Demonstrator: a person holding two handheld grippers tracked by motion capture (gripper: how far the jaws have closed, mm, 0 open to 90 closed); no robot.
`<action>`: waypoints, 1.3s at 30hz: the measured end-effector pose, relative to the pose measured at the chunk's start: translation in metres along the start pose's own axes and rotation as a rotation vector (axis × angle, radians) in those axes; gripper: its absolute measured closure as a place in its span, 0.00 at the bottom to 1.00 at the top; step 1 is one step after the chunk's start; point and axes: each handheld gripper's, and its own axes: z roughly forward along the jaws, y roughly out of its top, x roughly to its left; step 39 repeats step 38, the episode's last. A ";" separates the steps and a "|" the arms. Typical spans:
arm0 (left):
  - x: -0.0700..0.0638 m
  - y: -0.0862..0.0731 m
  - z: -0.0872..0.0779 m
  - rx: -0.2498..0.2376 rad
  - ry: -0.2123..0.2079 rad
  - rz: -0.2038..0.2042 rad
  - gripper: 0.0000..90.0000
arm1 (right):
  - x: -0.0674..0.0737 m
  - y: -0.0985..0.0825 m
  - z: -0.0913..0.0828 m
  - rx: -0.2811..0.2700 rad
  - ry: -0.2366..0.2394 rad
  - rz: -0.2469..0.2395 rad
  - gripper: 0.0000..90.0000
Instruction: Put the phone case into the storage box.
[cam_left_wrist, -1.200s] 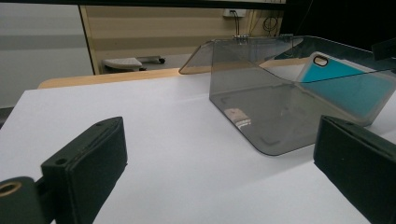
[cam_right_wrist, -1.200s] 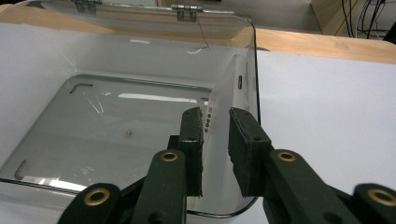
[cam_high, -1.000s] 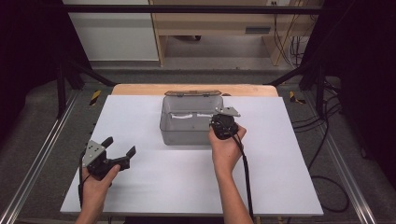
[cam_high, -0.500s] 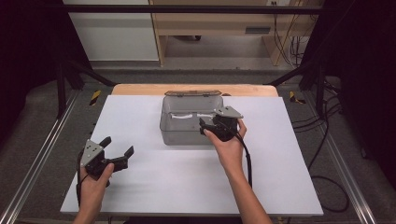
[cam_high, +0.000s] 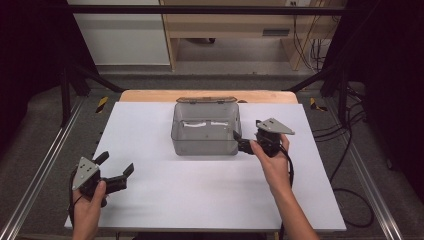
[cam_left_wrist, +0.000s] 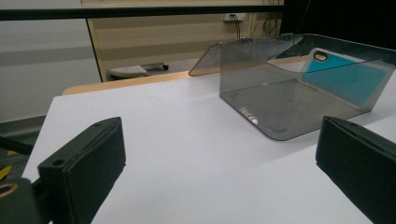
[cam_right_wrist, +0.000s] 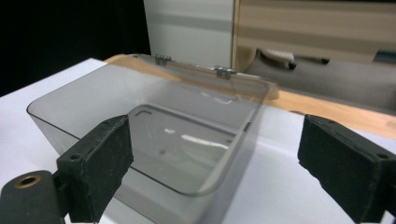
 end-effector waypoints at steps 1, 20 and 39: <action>0.001 0.000 -0.003 -0.002 0.003 -0.009 0.02 | -0.002 -0.002 -0.004 -0.010 0.000 -0.008 0.10; 0.008 -0.005 -0.011 0.012 -0.013 -0.040 0.02 | -0.037 -0.071 -0.071 -0.073 0.020 -0.080 0.07; -0.003 -0.002 -0.010 -0.032 -0.080 -0.027 0.02 | -0.041 -0.095 -0.088 -0.090 0.108 -0.122 0.06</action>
